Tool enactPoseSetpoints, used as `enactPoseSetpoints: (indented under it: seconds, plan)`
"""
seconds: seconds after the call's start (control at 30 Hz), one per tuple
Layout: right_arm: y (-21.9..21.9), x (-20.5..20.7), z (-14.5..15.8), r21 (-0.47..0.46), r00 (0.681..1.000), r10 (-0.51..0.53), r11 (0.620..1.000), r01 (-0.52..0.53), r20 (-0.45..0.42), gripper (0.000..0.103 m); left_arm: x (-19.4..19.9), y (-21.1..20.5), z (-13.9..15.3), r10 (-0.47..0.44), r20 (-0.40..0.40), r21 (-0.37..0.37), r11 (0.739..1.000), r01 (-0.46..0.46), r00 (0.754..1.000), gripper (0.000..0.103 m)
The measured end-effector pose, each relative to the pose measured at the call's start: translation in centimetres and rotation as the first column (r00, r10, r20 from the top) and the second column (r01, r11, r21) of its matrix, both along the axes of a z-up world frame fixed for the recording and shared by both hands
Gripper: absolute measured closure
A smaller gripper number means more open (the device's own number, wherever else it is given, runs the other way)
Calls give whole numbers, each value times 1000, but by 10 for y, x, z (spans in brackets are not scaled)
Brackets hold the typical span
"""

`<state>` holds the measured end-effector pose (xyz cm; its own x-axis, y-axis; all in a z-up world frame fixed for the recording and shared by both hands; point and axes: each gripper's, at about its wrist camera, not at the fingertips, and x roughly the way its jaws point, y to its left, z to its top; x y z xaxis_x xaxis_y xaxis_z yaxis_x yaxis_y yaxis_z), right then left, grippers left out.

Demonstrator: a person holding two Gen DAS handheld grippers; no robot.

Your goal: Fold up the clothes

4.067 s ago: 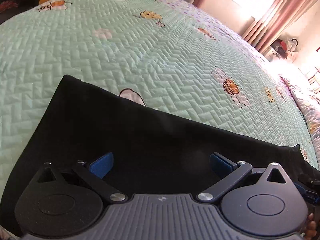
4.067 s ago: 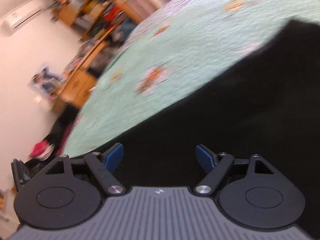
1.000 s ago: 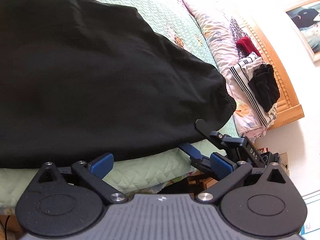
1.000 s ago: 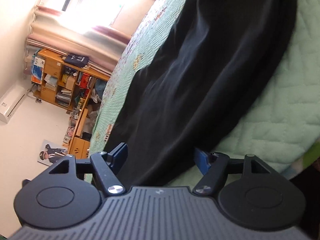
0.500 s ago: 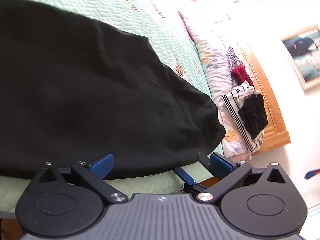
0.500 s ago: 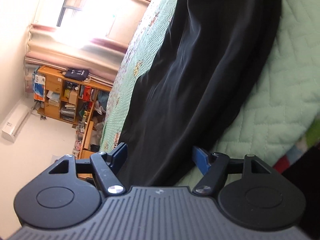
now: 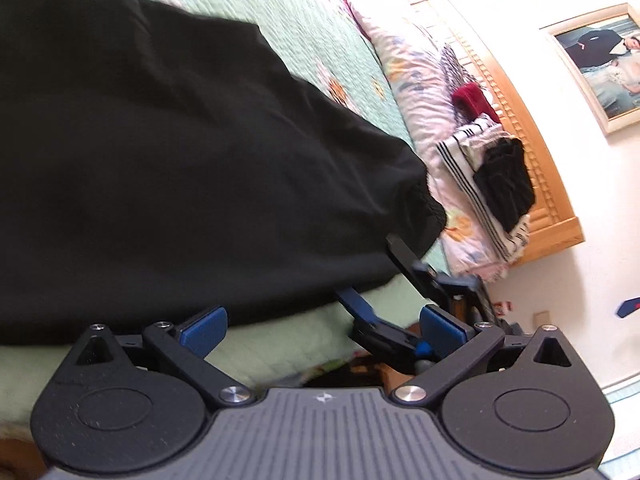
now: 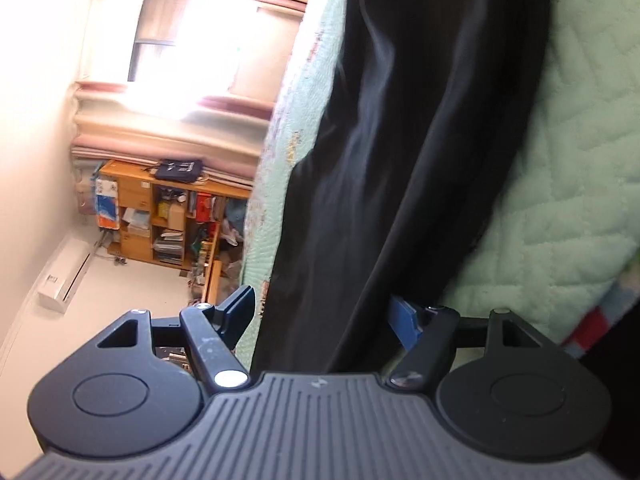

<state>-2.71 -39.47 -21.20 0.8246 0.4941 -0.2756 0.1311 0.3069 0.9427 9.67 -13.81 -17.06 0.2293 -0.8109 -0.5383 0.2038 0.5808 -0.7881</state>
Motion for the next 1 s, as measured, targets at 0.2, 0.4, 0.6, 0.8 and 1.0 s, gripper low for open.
enactPoseSetpoints:
  seconds: [0.2, 0.4, 0.6, 0.8, 1.0]
  plan:
    - [15, 9, -1, -88, 999, 42, 995, -43, -12, 35, -4, -19, -11, -38, -68, -58, 998, 34, 997, 1]
    - [15, 12, -7, -57, 997, 25, 998, -29, -67, 73, -2, -29, -21, -5, -138, -101, 995, -9, 990, 1]
    - [19, 10, -17, 22, 993, -4, 1000, 6, -121, 92, 2, -35, -24, 37, -155, -130, 990, -57, 987, 1]
    - [27, 4, -8, 53, 993, -16, 998, 23, -116, 94, 8, -36, -35, 80, -213, -146, 983, -113, 974, 1]
    - [32, 4, 2, 58, 997, -6, 998, 10, -75, 96, 16, -33, -36, 98, -232, -187, 972, -143, 968, 1]
